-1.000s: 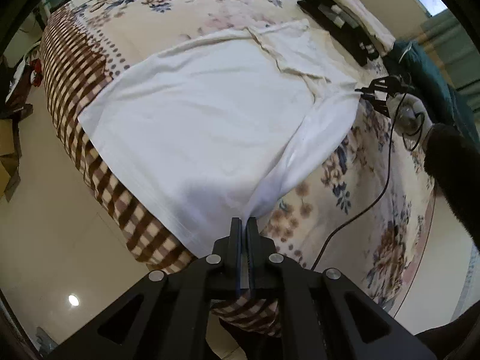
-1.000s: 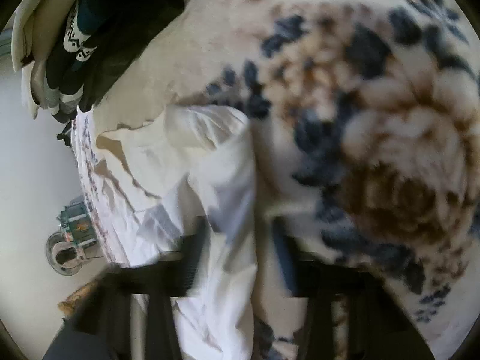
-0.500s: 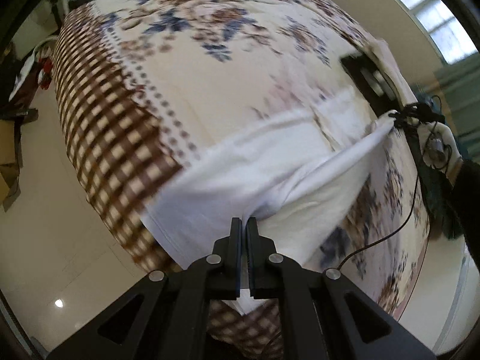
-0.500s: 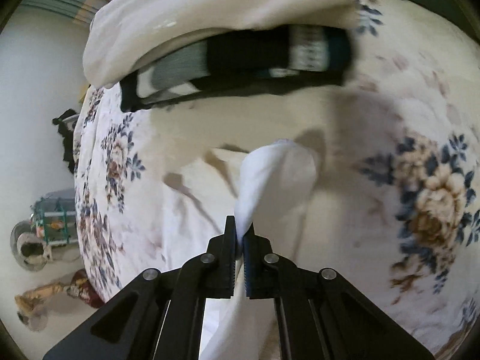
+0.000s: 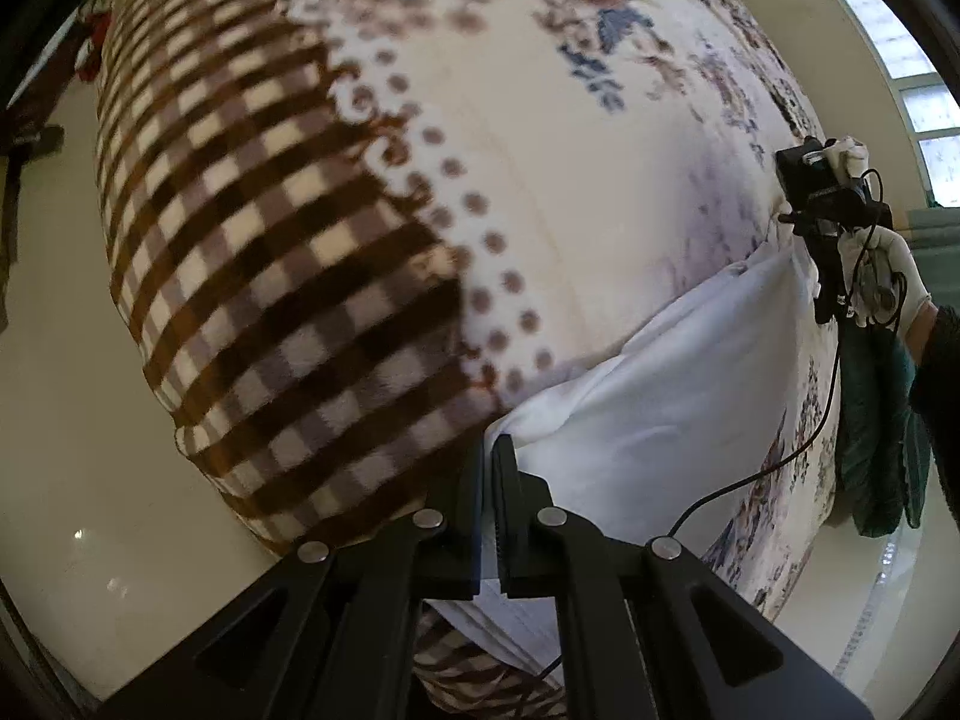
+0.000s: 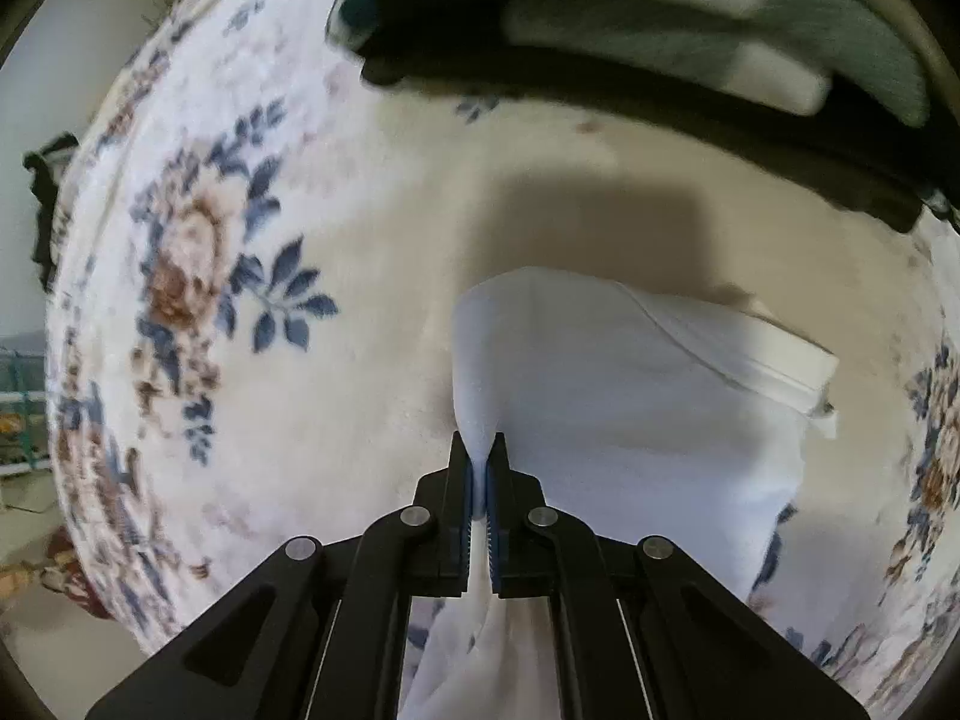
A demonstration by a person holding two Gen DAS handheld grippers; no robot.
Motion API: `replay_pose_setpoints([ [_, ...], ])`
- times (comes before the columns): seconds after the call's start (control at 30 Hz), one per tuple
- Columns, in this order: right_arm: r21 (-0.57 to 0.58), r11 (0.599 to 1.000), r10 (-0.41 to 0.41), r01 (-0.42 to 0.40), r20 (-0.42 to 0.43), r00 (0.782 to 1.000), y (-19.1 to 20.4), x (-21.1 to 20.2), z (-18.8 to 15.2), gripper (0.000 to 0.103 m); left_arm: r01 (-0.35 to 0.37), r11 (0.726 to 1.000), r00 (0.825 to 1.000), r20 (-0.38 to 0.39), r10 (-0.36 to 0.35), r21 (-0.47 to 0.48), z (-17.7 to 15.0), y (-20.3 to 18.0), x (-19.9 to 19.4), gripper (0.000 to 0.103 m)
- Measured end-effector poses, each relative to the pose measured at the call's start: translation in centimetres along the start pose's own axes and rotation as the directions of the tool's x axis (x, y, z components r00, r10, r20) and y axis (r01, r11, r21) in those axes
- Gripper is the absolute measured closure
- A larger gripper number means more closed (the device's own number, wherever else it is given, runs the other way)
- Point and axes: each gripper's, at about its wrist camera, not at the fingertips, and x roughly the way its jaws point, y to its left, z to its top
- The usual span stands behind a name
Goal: Fold small clothes
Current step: 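Lift the hem with the left gripper while the right gripper grasps the hem, then fold the hem toward the collar with both grippers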
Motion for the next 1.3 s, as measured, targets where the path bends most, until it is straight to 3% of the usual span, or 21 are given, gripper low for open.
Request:
replay_pose_setpoints([
  [0.1, 0.012, 0.999, 0.032, -0.032, -0.040, 0.999, -0.3, 0.3, -0.2, 0.091, 0.049, 0.999, 0.998, -0.051, -0.049, -0.014, 0.2, 0.6, 0.4, 0.101],
  [0.13, 0.028, 0.996, 0.087, -0.086, -0.050, 0.995, -0.8, -0.3, -0.8, 0.081, 0.072, 0.997, 0.994, -0.075, -0.074, -0.028, 0.3, 0.9, 0.6, 0.100],
  [0.17, 0.053, 0.989, 0.139, -0.136, -0.061, 0.988, -1.6, -1.1, -2.0, 0.063, 0.076, 0.996, 0.992, -0.096, -0.080, -0.046, 0.4, 1.2, 0.7, 0.099],
  [0.23, 0.075, 0.971, 0.230, -0.225, -0.056, 0.972, -3.3, -3.0, -5.0, 0.047, 0.071, 0.996, 0.989, -0.128, -0.077, -0.050, 0.6, 1.5, 0.6, 0.095],
  [0.3, 0.076, 0.964, 0.261, -0.256, -0.064, 0.963, -5.2, -4.7, -9.3, 0.047, 0.051, 0.998, 0.990, -0.133, -0.054, -0.030, 0.9, 1.4, 0.3, 0.068],
  [0.37, 0.087, 0.964, 0.260, -0.252, -0.096, 0.961, -7.4, -5.4, -15.2, 0.045, 0.058, 0.998, 0.990, -0.125, -0.058, 0.001, 0.9, 1.0, -0.2, 0.046],
  [0.43, 0.107, 0.966, 0.252, -0.236, -0.176, 0.952, -9.1, -4.5, -22.0, 0.042, 0.068, 0.997, 0.990, -0.124, -0.065, 0.019, 0.8, 0.6, -0.2, 0.045],
  [0.5, 0.126, 0.965, 0.256, -0.229, -0.273, 0.927, -9.9, -2.7, -28.5, 0.042, 0.058, 0.997, 0.988, -0.143, -0.050, 0.052, 0.6, 0.1, 0.2, 0.045],
  [0.53, 0.146, 0.960, 0.274, -0.238, -0.338, 0.900, -10.2, -1.2, -32.9, 0.042, 0.050, 0.996, 0.988, -0.149, -0.039, 0.073, 0.5, -0.1, 0.4, 0.045],
  [0.57, 0.157, 0.958, 0.284, -0.242, -0.372, 0.884, -10.3, -0.4, -35.4, 0.042, 0.033, 0.995, 0.989, -0.144, -0.019, 0.097, 0.5, -0.4, 0.6, 0.045],
  [0.63, 0.209, 0.944, 0.324, -0.254, -0.459, 0.827, -10.1, 2.1, -41.9, 0.042, 0.008, 0.991, 0.992, -0.129, 0.009, 0.130, 0.6, -0.6, 0.7, 0.045],
  [0.7, 0.239, 0.936, 0.345, -0.258, -0.484, 0.804, -10.0, 3.6, -45.4, 0.042, -0.009, 0.990, 0.993, -0.115, 0.025, 0.140, 0.9, -0.7, 1.0, 0.047],
  [0.77, 0.255, 0.934, 0.348, -0.252, -0.483, 0.804, -9.9, 4.8, -48.2, 0.042, -0.016, 0.990, 0.995, -0.094, 0.029, 0.140, 0.8, -0.6, 1.0, 0.051],
  [0.8, 0.287, 0.924, 0.366, -0.253, -0.475, 0.800, -10.0, 5.3, -49.4, 0.043, -0.023, 0.990, 0.997, -0.076, 0.034, 0.136, 0.6, -0.6, 0.8, 0.078],
  [0.83, 0.305, 0.919, 0.373, -0.250, -0.464, 0.804, -10.1, 5.5, -50.2, 0.048, -0.026, 0.991, 0.997, -0.070, 0.035, 0.130, 0.5, -0.6, 0.8, 0.094],
  [0.87, 0.319, 0.914, 0.378, -0.249, -0.451, 0.808, -10.3, 5.5, -50.8, 0.065, -0.027, 0.993, 0.997, -0.070, 0.036, 0.118, 0.4, -0.5, 0.7, 0.100],
  [0.9, 0.323, 0.913, 0.377, -0.249, -0.436, 0.817, -10.4, 5.5, -51.5, 0.078, -0.029, 0.994, 0.998, -0.061, 0.035, 0.106, 0.2, -0.4, 0.5, 0.100],
  [0.93, 0.315, 0.918, 0.363, -0.241, -0.424, 0.830, -10.4, 5.3, -51.9, 0.097, -0.028, 0.994, 0.998, -0.046, 0.033, 0.101, 0.0, -0.4, 0.1, 0.100],
  [1.03, 0.294, 0.927, 0.339, -0.235, -0.378, 0.861, -10.5, 4.4, -53.1, 0.101, -0.025, 0.994, 1.000, -0.009, 0.027, 0.104, -0.8, -0.4, -1.6, 0.100],
  [1.3, 0.240, 0.945, 0.295, -0.221, -0.337, 0.894, -12.3, 1.6, -53.5, 0.102, 0.027, 0.996, 1.000, -0.008, -0.026, 0.080, -2.2, -1.0, -3.4, 0.100],
])
